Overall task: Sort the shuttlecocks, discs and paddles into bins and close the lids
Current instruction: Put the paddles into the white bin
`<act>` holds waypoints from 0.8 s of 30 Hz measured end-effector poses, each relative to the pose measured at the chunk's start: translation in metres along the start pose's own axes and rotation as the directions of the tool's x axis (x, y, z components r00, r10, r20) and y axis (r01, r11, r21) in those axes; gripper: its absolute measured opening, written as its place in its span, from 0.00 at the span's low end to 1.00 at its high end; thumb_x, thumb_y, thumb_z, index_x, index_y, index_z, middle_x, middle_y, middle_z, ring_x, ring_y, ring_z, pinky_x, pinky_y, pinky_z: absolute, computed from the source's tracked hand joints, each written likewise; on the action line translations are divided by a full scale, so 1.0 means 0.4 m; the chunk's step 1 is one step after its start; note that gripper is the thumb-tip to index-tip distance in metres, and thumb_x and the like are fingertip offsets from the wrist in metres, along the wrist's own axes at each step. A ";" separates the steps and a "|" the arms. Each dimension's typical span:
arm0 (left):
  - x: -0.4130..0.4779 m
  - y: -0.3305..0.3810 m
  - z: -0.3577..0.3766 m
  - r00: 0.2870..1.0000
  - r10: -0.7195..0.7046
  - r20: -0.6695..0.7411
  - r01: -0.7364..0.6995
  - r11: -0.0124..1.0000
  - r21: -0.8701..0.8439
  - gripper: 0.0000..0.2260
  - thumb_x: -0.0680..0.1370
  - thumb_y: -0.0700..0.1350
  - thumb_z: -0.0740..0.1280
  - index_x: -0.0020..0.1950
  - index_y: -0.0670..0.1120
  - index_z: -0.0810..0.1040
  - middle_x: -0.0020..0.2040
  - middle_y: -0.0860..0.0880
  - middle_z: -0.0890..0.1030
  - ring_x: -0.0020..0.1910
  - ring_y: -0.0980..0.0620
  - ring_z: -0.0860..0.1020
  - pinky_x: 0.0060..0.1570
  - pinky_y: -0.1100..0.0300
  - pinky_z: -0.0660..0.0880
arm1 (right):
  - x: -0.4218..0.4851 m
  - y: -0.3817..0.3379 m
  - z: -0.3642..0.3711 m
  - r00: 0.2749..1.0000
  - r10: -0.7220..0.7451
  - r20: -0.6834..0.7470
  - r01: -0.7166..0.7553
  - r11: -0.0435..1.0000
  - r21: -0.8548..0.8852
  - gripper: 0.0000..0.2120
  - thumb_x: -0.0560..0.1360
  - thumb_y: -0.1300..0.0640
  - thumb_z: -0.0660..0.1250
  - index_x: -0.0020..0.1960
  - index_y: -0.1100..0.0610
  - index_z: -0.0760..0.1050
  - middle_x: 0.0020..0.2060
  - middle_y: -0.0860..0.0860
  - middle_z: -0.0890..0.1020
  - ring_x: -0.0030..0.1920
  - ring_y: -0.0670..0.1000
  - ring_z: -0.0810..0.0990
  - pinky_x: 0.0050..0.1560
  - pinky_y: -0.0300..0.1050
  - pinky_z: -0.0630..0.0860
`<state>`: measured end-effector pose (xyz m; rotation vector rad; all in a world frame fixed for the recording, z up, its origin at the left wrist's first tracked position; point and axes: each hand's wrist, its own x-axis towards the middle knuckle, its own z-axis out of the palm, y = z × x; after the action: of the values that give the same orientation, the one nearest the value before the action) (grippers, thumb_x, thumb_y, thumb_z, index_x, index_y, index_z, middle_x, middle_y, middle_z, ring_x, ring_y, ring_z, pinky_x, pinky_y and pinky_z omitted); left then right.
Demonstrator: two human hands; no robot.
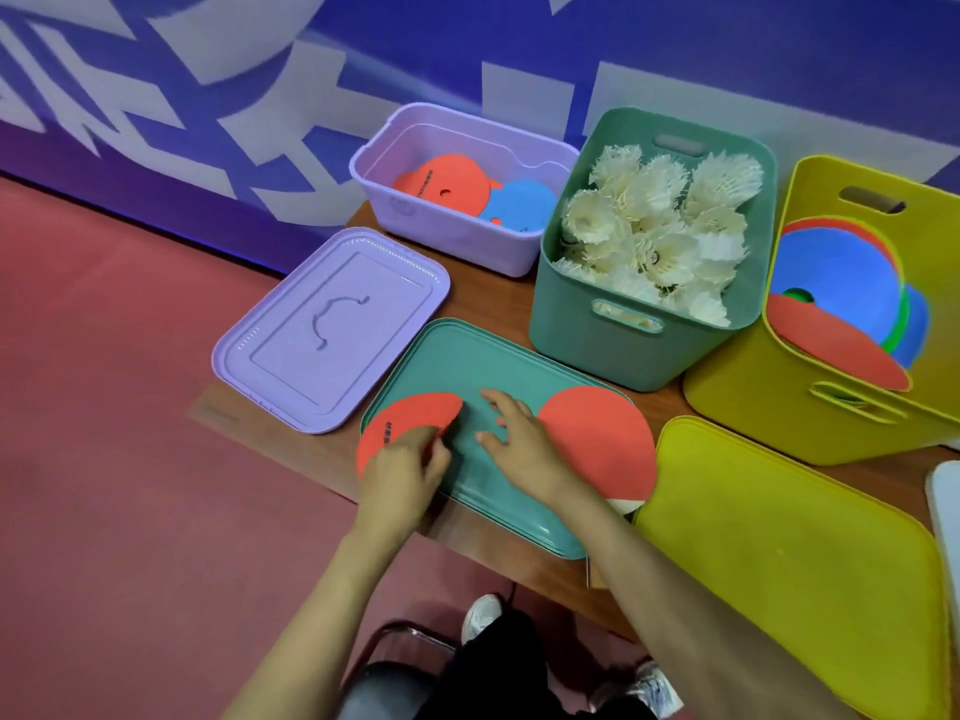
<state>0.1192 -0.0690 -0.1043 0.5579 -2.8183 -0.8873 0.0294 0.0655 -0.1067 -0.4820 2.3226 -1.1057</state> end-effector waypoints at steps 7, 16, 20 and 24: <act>0.077 0.093 -0.126 0.977 0.178 -0.114 -0.202 0.946 -0.253 0.09 0.80 0.44 0.62 0.55 0.46 0.79 0.49 0.54 0.81 0.46 0.62 0.76 0.49 0.73 0.69 | 0.034 -0.100 -0.156 0.926 -0.326 -0.189 0.295 0.939 -0.174 0.08 0.73 0.62 0.68 0.53 0.58 0.78 0.47 0.54 0.79 0.50 0.55 0.78 0.54 0.41 0.71; 0.217 0.186 -0.148 0.976 -0.077 -0.205 -0.055 0.820 -0.570 0.08 0.78 0.45 0.66 0.56 0.53 0.74 0.49 0.59 0.79 0.47 0.58 0.77 0.49 0.67 0.74 | 0.046 -0.234 -0.381 0.770 -0.540 -0.338 0.405 0.825 -0.396 0.10 0.74 0.54 0.66 0.53 0.54 0.81 0.47 0.51 0.83 0.47 0.55 0.82 0.47 0.53 0.77; 0.299 0.194 -0.152 0.955 -0.238 -0.177 0.055 0.729 -0.682 0.07 0.76 0.47 0.68 0.54 0.51 0.76 0.46 0.51 0.82 0.43 0.56 0.80 0.53 0.52 0.77 | 0.127 -0.278 -0.438 0.776 -0.449 -0.443 0.399 0.893 -0.206 0.08 0.74 0.55 0.68 0.52 0.55 0.80 0.45 0.53 0.84 0.45 0.56 0.81 0.47 0.56 0.77; 0.440 0.189 -0.168 0.920 -0.338 -0.200 0.046 0.599 -0.800 0.08 0.75 0.42 0.69 0.52 0.46 0.74 0.43 0.45 0.80 0.37 0.52 0.81 0.47 0.45 0.80 | 0.272 -0.341 -0.458 0.836 -0.367 -0.407 0.306 0.929 -0.210 0.10 0.77 0.58 0.64 0.58 0.57 0.72 0.49 0.56 0.83 0.49 0.60 0.80 0.49 0.55 0.76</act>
<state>-0.0505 -0.1147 -0.0029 0.7703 -1.7881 -1.7323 -0.1530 0.0383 0.0662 -0.7898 2.7989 -1.3364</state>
